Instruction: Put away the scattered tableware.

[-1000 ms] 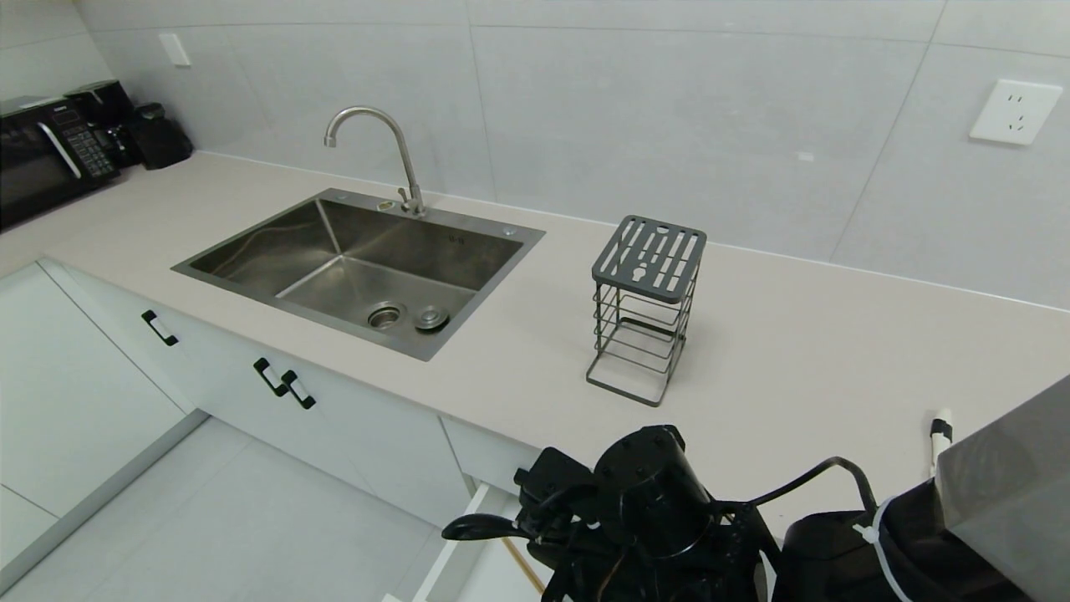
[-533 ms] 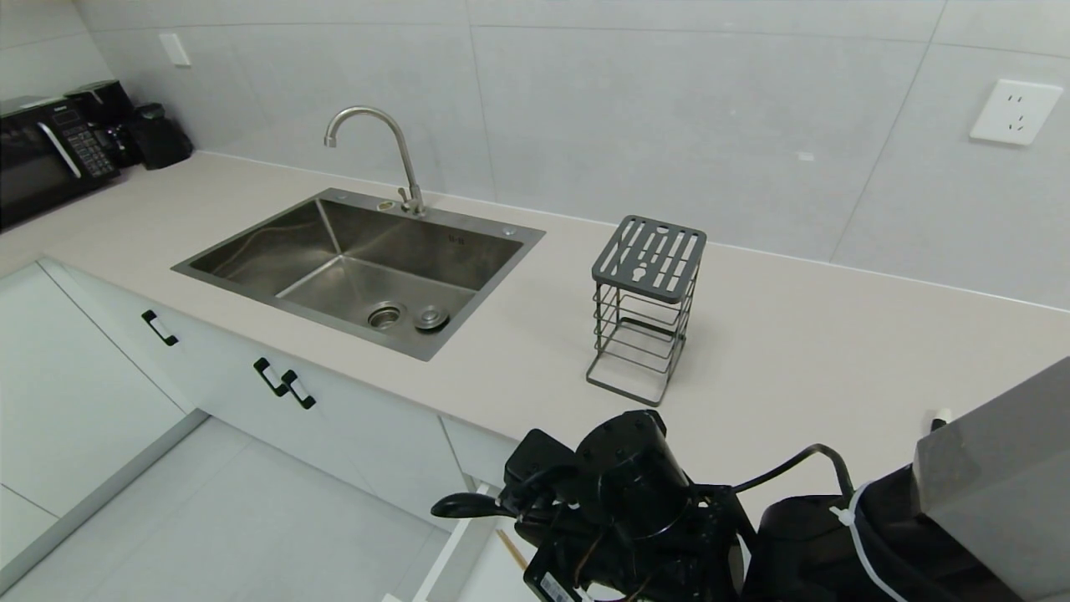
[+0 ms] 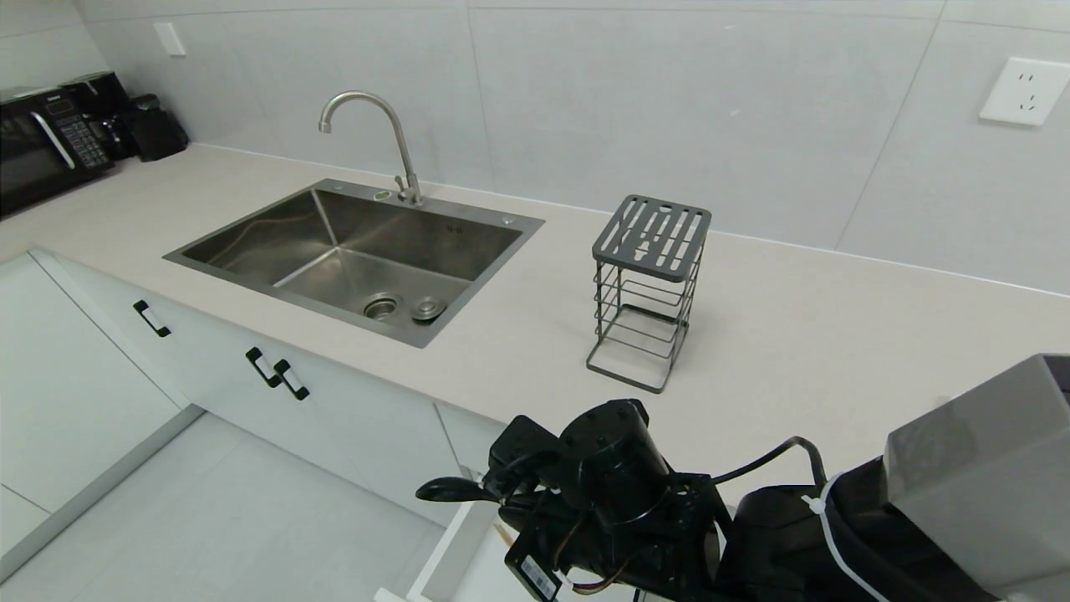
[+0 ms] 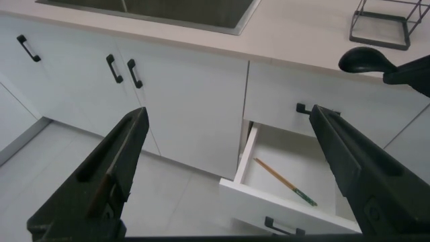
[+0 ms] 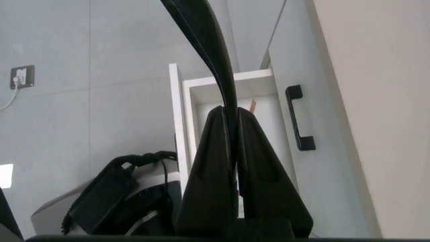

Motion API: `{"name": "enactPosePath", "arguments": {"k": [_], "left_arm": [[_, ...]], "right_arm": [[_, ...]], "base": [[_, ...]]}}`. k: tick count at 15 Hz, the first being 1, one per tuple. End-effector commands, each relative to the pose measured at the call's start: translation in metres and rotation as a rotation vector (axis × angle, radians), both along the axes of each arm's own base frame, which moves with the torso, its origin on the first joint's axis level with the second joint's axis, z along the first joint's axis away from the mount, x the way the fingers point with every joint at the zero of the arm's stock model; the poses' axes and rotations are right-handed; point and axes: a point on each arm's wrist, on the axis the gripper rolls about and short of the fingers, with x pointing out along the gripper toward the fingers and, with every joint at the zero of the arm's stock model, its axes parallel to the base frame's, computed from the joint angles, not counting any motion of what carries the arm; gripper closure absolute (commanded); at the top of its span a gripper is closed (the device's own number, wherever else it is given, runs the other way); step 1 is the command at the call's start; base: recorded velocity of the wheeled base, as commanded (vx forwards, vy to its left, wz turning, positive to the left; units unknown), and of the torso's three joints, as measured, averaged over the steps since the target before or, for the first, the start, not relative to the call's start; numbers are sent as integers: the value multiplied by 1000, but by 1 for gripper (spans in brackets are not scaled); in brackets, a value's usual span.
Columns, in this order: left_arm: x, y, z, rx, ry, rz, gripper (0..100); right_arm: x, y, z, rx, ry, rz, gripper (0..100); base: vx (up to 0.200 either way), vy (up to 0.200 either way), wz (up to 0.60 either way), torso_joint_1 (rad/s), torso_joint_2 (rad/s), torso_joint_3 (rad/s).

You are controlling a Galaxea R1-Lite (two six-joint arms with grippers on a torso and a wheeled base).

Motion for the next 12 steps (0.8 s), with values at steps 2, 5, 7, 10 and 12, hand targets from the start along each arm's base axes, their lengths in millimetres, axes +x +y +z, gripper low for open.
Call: {"name": "enactPosePath", "arguments": {"k": [2, 5, 7, 10, 12], "left_arm": [[0, 0, 0, -1, 0, 0, 0], [0, 0, 0, -1, 0, 0, 0], [0, 0, 0, 1, 0, 0, 0], [0, 0, 0, -1, 0, 0, 0], [0, 0, 0, -1, 0, -1, 0]], "right_arm": [[0, 1, -1, 0, -1, 2, 100], [-4, 4, 0, 10, 9, 7, 100], [-8, 7, 3, 32, 27, 7, 100], [-11, 11, 5, 46, 26, 15, 100], [-12, 15, 10, 62, 16, 25, 100]], "base": [[0, 0, 0, -220, 435, 212], [0, 0, 0, -273, 540, 266], [0, 0, 0, -283, 554, 266], [0, 0, 0, -274, 541, 269], [0, 0, 0, -264, 515, 251]]}}
